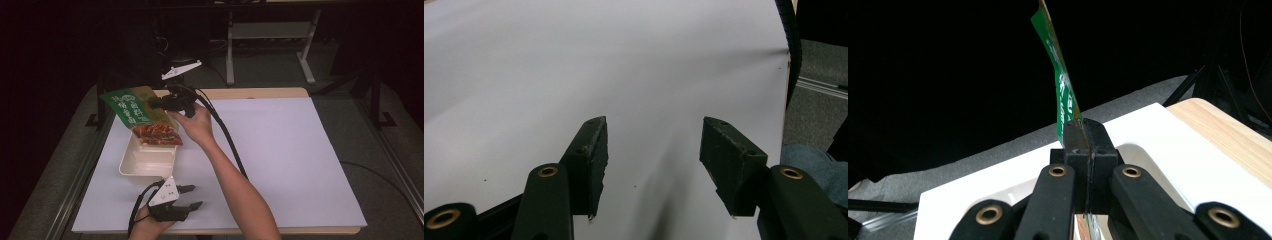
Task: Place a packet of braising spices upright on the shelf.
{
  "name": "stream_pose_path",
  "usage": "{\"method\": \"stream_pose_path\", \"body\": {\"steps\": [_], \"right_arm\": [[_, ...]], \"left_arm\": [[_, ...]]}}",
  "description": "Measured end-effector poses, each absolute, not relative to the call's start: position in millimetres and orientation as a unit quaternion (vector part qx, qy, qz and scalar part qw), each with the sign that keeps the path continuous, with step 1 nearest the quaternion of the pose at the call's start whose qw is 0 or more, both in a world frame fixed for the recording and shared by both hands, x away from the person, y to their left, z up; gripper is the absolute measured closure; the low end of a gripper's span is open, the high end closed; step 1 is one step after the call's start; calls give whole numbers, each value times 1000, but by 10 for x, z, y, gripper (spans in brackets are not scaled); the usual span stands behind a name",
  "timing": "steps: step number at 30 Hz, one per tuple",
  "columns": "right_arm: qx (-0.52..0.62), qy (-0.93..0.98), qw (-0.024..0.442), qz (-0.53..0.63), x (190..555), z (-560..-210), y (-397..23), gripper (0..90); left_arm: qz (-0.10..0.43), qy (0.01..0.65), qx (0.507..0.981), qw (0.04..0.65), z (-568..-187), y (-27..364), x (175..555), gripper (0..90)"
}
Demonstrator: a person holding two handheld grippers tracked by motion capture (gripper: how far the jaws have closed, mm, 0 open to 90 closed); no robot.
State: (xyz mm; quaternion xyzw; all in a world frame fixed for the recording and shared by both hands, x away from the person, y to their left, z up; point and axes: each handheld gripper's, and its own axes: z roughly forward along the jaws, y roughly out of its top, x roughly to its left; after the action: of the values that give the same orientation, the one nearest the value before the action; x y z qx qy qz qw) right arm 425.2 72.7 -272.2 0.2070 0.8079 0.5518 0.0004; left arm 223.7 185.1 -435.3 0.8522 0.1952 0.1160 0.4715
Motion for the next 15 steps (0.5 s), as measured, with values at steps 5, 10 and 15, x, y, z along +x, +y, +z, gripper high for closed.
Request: {"method": "stream_pose_path", "body": {"steps": [5,10,15], "right_arm": [[212,804,-2,555,4263,-2798,782,900],[224,798,-9,559,4294,-2888,795,900],[244,786,-15,568,4342,-2994,778,900]], "left_arm": [[123,194,851,473,-4332,1869,2252,433],[123,194,852,471,-4341,1863,2256,433],[123,192,853,469,-4345,1848,2248,433]]}}
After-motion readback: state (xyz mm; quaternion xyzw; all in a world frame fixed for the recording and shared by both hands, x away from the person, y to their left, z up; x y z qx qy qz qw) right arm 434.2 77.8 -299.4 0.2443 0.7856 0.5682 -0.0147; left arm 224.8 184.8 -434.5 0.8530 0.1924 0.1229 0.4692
